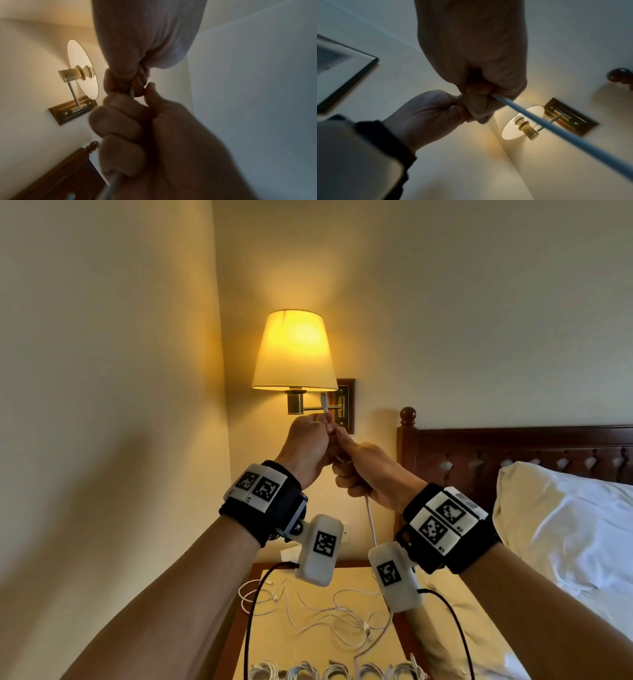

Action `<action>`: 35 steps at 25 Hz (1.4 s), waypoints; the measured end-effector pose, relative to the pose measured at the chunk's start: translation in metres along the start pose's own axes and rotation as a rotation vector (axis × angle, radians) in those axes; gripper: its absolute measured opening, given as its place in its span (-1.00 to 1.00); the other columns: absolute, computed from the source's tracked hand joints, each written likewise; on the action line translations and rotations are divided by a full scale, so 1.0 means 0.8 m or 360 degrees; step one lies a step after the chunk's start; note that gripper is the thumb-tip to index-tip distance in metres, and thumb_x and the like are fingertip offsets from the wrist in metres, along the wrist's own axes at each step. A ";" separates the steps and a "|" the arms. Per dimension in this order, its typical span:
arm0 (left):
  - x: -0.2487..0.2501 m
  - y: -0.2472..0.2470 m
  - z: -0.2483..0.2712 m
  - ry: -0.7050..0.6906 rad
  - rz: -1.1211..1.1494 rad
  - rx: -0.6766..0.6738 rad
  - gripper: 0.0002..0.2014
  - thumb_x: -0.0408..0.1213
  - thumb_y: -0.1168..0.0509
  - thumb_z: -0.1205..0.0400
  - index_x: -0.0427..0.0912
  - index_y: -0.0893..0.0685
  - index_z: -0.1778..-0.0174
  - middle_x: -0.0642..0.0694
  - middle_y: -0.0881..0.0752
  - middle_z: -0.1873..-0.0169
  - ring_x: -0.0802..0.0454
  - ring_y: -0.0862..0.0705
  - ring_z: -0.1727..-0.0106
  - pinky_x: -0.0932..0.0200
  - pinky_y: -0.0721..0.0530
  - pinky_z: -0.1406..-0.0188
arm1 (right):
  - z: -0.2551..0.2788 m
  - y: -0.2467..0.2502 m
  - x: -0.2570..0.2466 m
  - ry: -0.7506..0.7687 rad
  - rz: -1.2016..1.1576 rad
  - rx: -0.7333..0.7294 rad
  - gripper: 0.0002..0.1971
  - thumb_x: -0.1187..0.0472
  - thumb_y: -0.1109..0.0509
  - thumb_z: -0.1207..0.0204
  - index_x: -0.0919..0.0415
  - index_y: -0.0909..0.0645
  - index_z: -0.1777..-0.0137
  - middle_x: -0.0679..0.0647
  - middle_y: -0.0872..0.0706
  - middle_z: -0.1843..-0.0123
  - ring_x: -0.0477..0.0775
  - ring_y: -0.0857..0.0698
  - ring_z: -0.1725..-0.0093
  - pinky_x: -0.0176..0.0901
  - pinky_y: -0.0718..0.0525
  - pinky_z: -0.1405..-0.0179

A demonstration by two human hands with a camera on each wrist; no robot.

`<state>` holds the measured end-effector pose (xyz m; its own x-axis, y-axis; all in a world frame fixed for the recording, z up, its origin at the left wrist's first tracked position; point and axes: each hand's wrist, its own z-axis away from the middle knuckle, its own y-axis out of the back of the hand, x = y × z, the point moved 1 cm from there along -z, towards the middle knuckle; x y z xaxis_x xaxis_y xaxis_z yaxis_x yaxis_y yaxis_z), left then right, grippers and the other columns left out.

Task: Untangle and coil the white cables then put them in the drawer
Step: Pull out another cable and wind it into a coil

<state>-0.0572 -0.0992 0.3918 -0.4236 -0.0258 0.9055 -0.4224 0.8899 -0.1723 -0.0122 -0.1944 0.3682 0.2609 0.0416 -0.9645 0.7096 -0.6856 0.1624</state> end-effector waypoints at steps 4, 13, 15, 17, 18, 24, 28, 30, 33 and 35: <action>0.009 0.023 -0.020 -0.0076 0.0008 0.0209 -0.79 -0.47 -0.06 -0.72 -0.20 -0.56 0.12 -0.08 -0.51 0.38 0.05 -0.50 0.38 0.16 -0.53 0.41 | 0.009 -0.018 0.005 0.0170 0.0099 0.0118 -0.57 -0.05 -0.03 -0.77 0.27 -0.54 0.07 -0.02 -0.32 0.43 -0.11 -0.27 0.52 -0.32 -0.25 0.61; 0.021 0.128 -0.071 -0.0116 0.0350 0.0566 -0.69 -0.53 0.07 -0.74 -0.25 -0.49 0.23 -0.14 -0.48 0.51 0.13 -0.39 0.69 0.37 -0.43 0.60 | 0.050 -0.002 0.034 0.0093 0.0041 0.0049 -0.66 0.08 -0.03 -0.79 0.16 -0.51 0.15 -0.13 -0.35 0.53 -0.18 -0.27 0.62 -0.38 -0.24 0.73; 0.012 0.133 -0.074 0.0011 -0.0112 0.0522 -0.77 -0.49 -0.01 -0.73 -0.32 -0.57 -0.09 -0.37 -0.64 0.13 0.02 -0.63 0.40 0.25 -0.65 0.35 | 0.049 -0.004 0.025 0.0093 -0.0015 0.0153 -0.66 0.11 -0.01 -0.80 0.16 -0.50 0.15 -0.12 -0.34 0.53 -0.18 -0.26 0.63 -0.37 -0.22 0.74; 0.000 0.126 -0.066 0.0231 -0.0964 0.0447 -0.57 -0.36 -0.05 -0.75 -0.44 -0.30 -0.53 -0.47 -0.42 -0.46 -0.27 -0.57 -0.32 -0.03 -0.56 -0.30 | 0.038 -0.005 0.016 0.0090 0.0049 0.0279 -0.66 0.13 -0.02 -0.79 0.17 -0.52 0.15 -0.07 -0.35 0.50 -0.18 -0.29 0.64 -0.37 -0.24 0.74; -0.003 0.113 -0.056 0.0200 -0.1275 0.0456 -0.45 -0.29 -0.03 -0.77 -0.45 -0.06 -0.63 -0.44 -0.16 -0.61 -0.33 -0.29 -0.57 -0.09 -0.32 -0.52 | 0.030 -0.006 0.014 0.0075 0.0117 0.0337 -0.67 0.13 -0.03 -0.78 0.17 -0.54 0.14 -0.05 -0.37 0.46 -0.18 -0.31 0.63 -0.37 -0.26 0.73; -0.028 0.049 -0.004 -0.0967 -0.2032 -0.0166 -0.60 -0.37 -0.07 -0.75 -0.15 -0.40 -0.53 -0.16 -0.17 -0.65 -0.18 0.01 -0.70 -0.28 0.07 -0.62 | -0.001 -0.016 0.001 0.0039 0.0278 0.0434 -0.71 0.20 -0.06 -0.75 0.19 -0.57 0.10 0.02 -0.43 0.38 -0.07 -0.37 0.46 -0.30 -0.33 0.60; -0.034 0.080 -0.007 -0.1150 -0.1918 -0.0416 -0.86 -0.41 -0.14 -0.71 -0.08 -0.53 0.02 -0.03 -0.66 0.21 -0.07 -0.68 0.16 -0.10 -0.67 0.10 | 0.007 -0.001 -0.006 -0.0027 0.0115 0.0286 -0.67 0.10 -0.07 -0.77 0.16 -0.53 0.18 -0.06 -0.35 0.49 -0.15 -0.28 0.60 -0.37 -0.26 0.69; -0.031 0.117 -0.017 -0.1055 -0.1917 -0.0231 -0.81 -0.39 -0.14 -0.68 0.01 -0.55 0.08 0.04 -0.67 0.23 -0.12 -0.70 0.18 -0.07 -0.67 0.17 | 0.015 0.016 0.001 -0.0048 0.0188 0.0186 -0.65 0.05 -0.07 -0.77 0.15 -0.51 0.20 -0.09 -0.34 0.52 -0.15 -0.26 0.61 -0.37 -0.23 0.70; -0.022 0.166 -0.032 -0.0593 -0.2084 -0.0025 -0.78 -0.31 -0.15 -0.71 0.04 -0.62 0.17 0.00 -0.73 0.09 -0.15 -0.70 0.01 -0.04 -0.63 0.04 | 0.026 0.035 0.015 -0.0052 0.0303 0.0174 -0.64 0.02 -0.07 -0.77 0.15 -0.51 0.18 -0.08 -0.33 0.50 -0.14 -0.25 0.57 -0.35 -0.20 0.68; -0.014 0.159 -0.025 -0.0501 -0.2127 -0.0159 -0.80 -0.34 -0.25 -0.66 0.08 -0.67 0.03 -0.05 -0.63 -0.29 -0.15 -0.59 -0.34 -0.07 -0.55 -0.27 | 0.021 0.028 0.017 -0.0031 0.0364 0.0226 -0.64 0.01 -0.07 -0.77 0.15 -0.51 0.19 -0.08 -0.34 0.50 -0.15 -0.27 0.60 -0.33 -0.21 0.67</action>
<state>-0.0902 0.0238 0.3677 0.0881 -0.9689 0.2313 -0.5948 0.1351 0.7925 -0.0036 -0.2212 0.3553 0.3903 -0.1394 -0.9101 0.5341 -0.7708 0.3472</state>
